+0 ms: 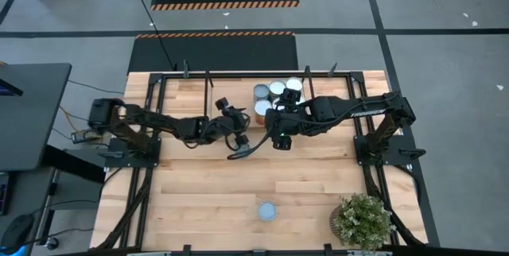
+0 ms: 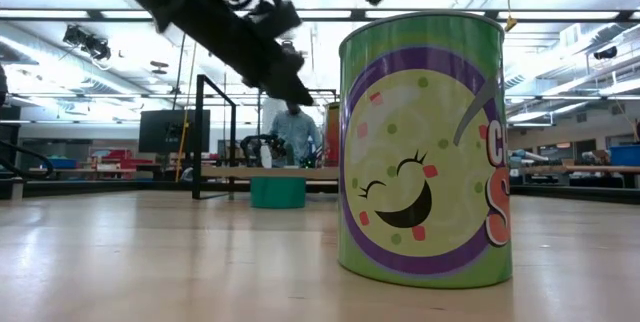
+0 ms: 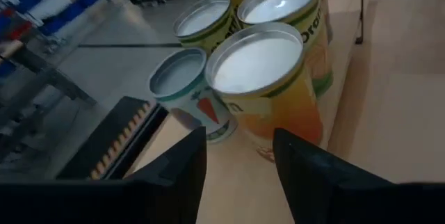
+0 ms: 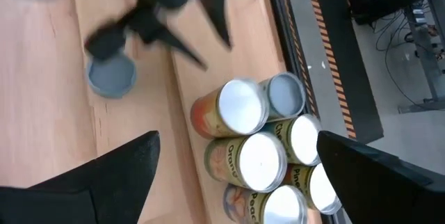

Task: Pick and place cans onto a shelf
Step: Adjust the corn canned foods

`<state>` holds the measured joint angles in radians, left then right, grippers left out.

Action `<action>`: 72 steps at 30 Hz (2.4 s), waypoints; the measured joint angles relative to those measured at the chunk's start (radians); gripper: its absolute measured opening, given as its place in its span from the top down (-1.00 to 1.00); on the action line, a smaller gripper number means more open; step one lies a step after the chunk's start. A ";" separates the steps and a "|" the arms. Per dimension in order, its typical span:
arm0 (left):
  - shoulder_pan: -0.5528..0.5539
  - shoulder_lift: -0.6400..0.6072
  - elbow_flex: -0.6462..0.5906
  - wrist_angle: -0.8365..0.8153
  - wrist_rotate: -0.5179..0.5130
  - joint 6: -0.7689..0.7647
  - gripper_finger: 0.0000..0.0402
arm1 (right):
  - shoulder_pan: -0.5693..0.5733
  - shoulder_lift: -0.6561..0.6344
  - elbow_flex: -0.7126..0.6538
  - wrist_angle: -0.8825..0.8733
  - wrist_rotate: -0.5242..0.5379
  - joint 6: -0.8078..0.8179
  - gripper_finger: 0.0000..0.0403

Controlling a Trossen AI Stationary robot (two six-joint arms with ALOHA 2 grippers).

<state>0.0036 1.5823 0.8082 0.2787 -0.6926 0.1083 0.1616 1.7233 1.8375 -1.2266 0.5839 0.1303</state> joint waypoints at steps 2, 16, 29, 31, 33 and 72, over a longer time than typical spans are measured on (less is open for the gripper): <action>0.010 -0.045 0.000 -0.066 0.045 -0.025 0.15 | 0.000 -0.005 -0.041 0.009 -0.001 0.008 -0.97; 0.042 -0.171 0.001 -0.238 0.333 -0.065 0.07 | 0.063 -0.160 -0.517 0.410 -0.038 0.055 -0.97; 0.252 -0.170 0.096 -0.311 0.540 -0.062 -0.15 | 0.082 -0.400 -0.870 0.800 -0.034 0.040 -0.97; 0.282 -0.170 0.104 -0.324 0.579 -0.064 -0.12 | 0.082 -0.425 -0.931 0.887 -0.034 0.020 -0.97; 0.306 -0.170 0.105 -0.338 0.653 -0.063 -0.09 | 0.082 -0.443 -0.987 0.970 -0.035 -0.001 -0.97; 0.361 -0.137 0.110 -0.264 0.722 0.141 0.13 | 0.075 -0.325 -0.986 1.248 -0.304 -0.158 -0.97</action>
<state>0.3649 1.4452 0.9178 0.0151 0.0293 0.2496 0.2368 1.3980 0.8514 0.0216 0.2795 -0.0274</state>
